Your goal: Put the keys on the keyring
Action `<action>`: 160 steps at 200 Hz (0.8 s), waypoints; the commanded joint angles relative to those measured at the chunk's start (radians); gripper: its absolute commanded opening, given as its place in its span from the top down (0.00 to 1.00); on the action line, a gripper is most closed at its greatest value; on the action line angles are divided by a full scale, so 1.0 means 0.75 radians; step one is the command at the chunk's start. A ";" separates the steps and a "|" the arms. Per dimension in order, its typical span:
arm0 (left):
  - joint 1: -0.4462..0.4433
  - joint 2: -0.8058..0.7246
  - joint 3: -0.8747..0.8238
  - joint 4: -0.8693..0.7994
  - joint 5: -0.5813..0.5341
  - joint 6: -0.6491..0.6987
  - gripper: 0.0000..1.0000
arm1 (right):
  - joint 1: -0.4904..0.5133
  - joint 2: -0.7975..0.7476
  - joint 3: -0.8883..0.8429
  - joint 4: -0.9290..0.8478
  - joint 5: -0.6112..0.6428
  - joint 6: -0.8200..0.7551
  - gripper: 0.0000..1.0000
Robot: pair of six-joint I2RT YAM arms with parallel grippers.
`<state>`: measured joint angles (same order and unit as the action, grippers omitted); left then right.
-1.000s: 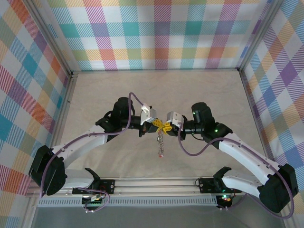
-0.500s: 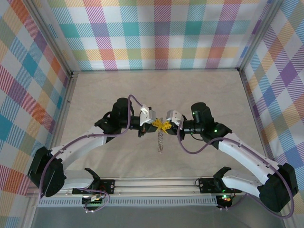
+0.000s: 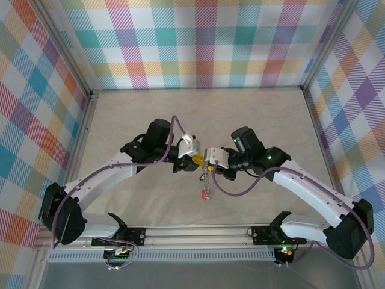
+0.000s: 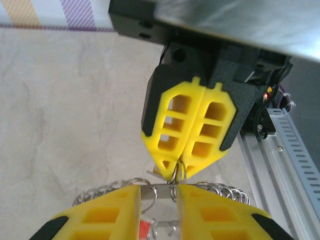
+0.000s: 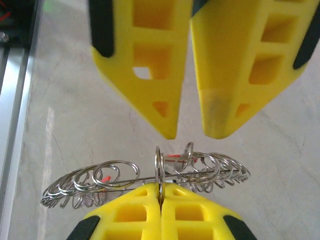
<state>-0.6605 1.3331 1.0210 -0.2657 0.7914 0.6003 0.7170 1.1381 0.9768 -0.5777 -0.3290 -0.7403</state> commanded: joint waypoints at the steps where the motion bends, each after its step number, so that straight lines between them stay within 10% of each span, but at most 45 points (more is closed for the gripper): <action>1: -0.027 0.041 0.060 -0.077 0.026 0.026 0.74 | 0.016 -0.005 0.056 -0.009 0.044 -0.063 1.00; 104: -0.057 0.083 0.108 -0.126 0.099 0.075 0.68 | 0.027 0.013 0.074 -0.015 0.074 -0.094 1.00; 160: -0.111 0.117 0.120 -0.075 -0.016 0.086 0.83 | 0.030 0.023 0.076 0.029 0.015 -0.059 1.00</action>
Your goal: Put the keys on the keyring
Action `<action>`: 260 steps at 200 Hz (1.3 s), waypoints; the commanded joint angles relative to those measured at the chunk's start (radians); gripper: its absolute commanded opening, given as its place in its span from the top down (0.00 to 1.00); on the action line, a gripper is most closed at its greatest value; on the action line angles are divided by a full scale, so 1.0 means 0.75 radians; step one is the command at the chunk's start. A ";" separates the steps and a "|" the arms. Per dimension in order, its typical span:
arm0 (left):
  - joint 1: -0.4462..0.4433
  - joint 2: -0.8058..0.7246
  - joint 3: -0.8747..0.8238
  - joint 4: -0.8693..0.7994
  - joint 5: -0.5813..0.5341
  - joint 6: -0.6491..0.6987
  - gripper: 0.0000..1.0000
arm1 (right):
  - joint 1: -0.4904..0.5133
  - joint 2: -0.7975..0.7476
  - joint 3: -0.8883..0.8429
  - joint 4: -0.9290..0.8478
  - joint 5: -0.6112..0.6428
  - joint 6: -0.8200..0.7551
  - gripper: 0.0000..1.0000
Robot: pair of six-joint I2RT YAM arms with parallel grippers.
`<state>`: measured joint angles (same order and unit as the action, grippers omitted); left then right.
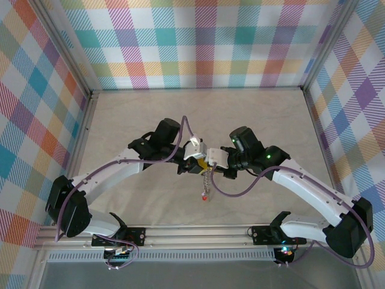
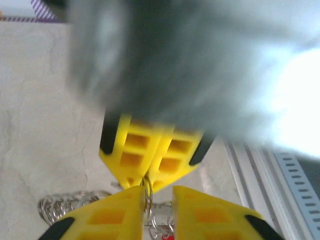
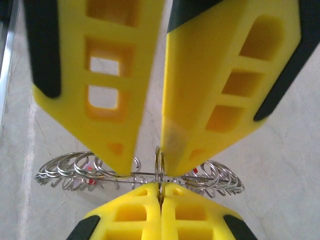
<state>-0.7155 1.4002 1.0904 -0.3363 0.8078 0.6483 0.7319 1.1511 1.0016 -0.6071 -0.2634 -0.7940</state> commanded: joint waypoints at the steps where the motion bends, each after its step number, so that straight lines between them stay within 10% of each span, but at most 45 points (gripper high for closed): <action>1: -0.039 0.026 0.027 0.020 -0.039 0.020 0.84 | 0.009 0.005 0.043 0.069 -0.072 0.012 1.00; 260: -0.042 0.024 -0.027 -0.142 -0.104 0.150 0.74 | 0.008 -0.037 -0.004 0.211 -0.107 0.095 1.00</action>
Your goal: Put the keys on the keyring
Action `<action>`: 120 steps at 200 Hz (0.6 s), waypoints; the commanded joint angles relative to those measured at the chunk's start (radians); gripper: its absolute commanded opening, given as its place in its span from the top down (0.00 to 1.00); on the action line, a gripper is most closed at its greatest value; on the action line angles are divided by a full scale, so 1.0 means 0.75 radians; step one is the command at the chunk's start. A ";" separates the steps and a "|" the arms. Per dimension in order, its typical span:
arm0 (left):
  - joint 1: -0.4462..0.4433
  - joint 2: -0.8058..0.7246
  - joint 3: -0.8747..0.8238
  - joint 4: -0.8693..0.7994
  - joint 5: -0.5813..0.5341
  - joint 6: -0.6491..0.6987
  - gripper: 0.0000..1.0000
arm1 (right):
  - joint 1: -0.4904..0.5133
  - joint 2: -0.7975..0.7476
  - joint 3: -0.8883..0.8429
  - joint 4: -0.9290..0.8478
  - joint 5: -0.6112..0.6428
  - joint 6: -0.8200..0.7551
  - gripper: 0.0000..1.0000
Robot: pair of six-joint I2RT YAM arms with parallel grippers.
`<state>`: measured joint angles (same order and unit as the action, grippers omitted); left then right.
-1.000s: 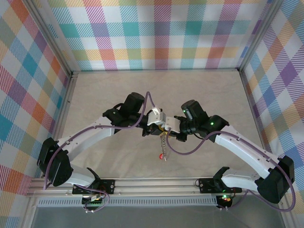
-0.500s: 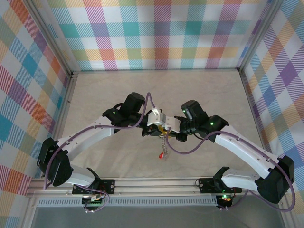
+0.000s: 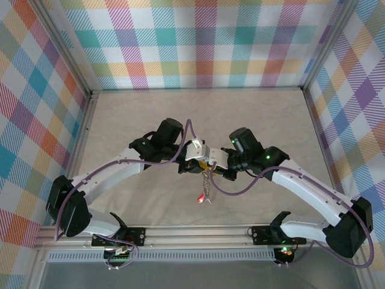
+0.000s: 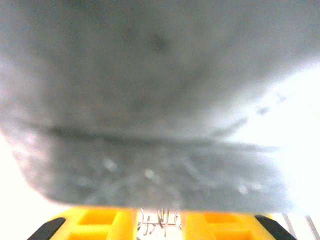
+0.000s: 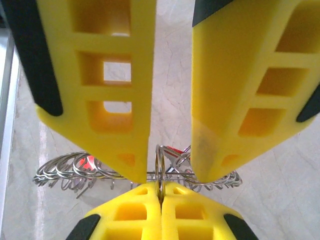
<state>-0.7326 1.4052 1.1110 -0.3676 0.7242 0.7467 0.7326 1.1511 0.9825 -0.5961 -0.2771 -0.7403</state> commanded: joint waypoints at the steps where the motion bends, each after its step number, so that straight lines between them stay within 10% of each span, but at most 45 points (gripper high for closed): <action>1: -0.019 0.018 -0.054 -0.100 0.008 0.019 0.74 | 0.007 -0.037 0.022 0.197 -0.089 0.024 1.00; 94: -0.020 0.072 -0.048 -0.078 0.017 0.029 0.95 | 0.006 -0.056 0.002 0.232 -0.099 0.036 1.00; 120: -0.019 0.065 -0.041 -0.106 0.012 0.048 0.74 | 0.005 -0.060 -0.005 0.223 -0.099 0.029 1.00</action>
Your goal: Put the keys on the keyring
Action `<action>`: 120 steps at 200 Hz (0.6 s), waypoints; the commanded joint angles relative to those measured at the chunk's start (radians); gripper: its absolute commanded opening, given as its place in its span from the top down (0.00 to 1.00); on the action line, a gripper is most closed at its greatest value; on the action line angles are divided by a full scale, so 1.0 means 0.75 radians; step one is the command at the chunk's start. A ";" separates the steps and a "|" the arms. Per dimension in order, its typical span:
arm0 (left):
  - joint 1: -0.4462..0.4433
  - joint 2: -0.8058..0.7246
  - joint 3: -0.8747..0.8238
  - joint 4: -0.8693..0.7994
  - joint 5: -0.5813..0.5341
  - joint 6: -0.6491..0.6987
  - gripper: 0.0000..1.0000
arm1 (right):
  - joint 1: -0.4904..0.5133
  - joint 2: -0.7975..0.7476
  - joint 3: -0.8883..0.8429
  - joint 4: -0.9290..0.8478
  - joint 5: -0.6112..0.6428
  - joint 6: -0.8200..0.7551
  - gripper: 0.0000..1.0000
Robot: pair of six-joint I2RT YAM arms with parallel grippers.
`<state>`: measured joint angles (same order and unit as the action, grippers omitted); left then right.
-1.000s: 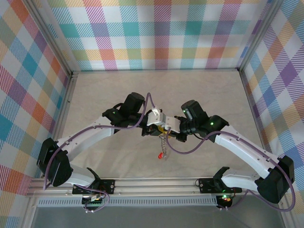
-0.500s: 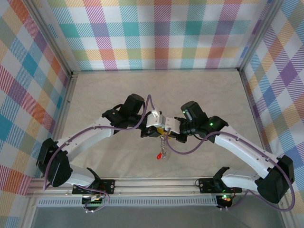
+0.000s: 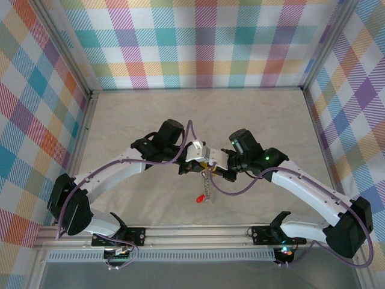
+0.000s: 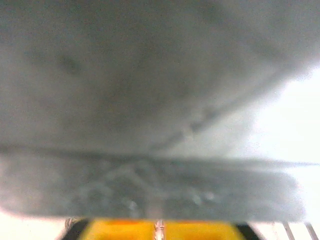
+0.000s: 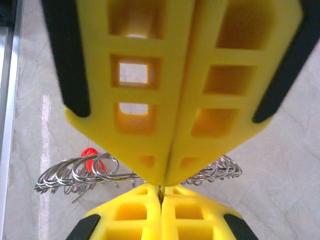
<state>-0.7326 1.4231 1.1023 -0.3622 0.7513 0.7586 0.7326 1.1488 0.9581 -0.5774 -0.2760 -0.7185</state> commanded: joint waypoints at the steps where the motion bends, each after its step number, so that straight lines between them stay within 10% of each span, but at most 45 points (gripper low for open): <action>1: -0.019 0.040 -0.031 -0.112 -0.024 0.032 0.73 | 0.005 -0.057 0.028 0.197 -0.102 -0.001 1.00; 120: 0.028 -0.005 -0.100 -0.007 0.054 -0.011 0.71 | -0.001 -0.057 0.011 0.225 -0.153 0.014 1.00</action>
<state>-0.7082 1.3987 1.0473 -0.3378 0.7937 0.7559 0.7261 1.1259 0.9424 -0.5457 -0.3042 -0.7174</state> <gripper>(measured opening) 0.291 0.050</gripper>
